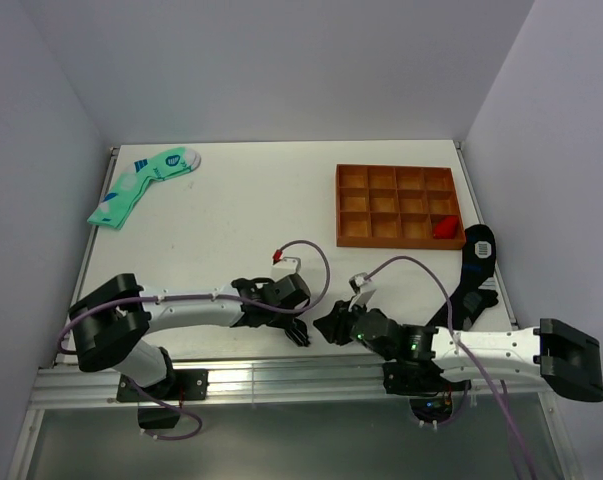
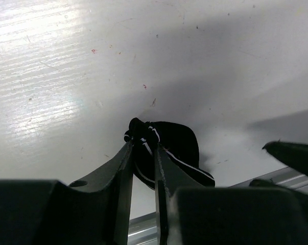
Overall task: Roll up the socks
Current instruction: Pick up the sock at the center of the board.
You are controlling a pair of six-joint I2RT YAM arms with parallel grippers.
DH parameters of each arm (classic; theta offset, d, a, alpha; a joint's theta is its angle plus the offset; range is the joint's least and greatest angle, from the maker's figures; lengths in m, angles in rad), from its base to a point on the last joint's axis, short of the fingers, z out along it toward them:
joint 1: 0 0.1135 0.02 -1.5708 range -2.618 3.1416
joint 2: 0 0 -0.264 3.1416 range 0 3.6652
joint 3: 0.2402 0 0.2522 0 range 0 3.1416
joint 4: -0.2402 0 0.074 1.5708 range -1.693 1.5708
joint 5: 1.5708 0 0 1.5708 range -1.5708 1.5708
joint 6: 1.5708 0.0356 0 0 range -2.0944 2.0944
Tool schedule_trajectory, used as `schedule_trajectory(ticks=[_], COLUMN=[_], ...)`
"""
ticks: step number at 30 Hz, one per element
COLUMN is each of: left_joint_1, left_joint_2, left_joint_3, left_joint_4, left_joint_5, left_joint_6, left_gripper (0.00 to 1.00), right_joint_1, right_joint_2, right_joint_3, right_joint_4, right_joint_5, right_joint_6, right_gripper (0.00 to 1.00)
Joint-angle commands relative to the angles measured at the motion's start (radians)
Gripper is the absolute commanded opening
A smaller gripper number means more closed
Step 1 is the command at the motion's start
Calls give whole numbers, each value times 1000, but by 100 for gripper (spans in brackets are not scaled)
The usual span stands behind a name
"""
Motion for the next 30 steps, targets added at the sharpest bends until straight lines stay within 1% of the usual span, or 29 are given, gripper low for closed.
schedule_trajectory(ticks=[1,4,5,6,9,13,18,25,30], left_joint_1=[15,29,32,38,46,49,60,72,73], left_joint_2=[31,34,37,40,53,67,85,102,110], left_joint_3=[15,24,32,36,59,87,112,135,138], left_joint_4=[-113,-114,-116,-125,-140,-166,-179,-194,-191], left_joint_5=[74,111,114,117,127,133,157,183,191], left_joint_6=[59,73,79,83,97,114,137,151,151], left_gripper=[0,0,0,0,0,0,0,0,1], right_joint_1=[79,174,197,236,273,300,305,325,337], right_joint_2=[26,143,210,241,331,364,371,476,519], right_joint_3=[20,95,118,138,225,262,297,353,389], right_joint_4=[38,21,8,-12,-54,-82,-92,-97,-124], right_joint_5=[117,200,257,269,329,357,342,332,345], right_joint_6=[-82,-102,-96,-91,-78,-71,-108,-131,-136], right_gripper=[40,40,40,41,41,43,44,46,48])
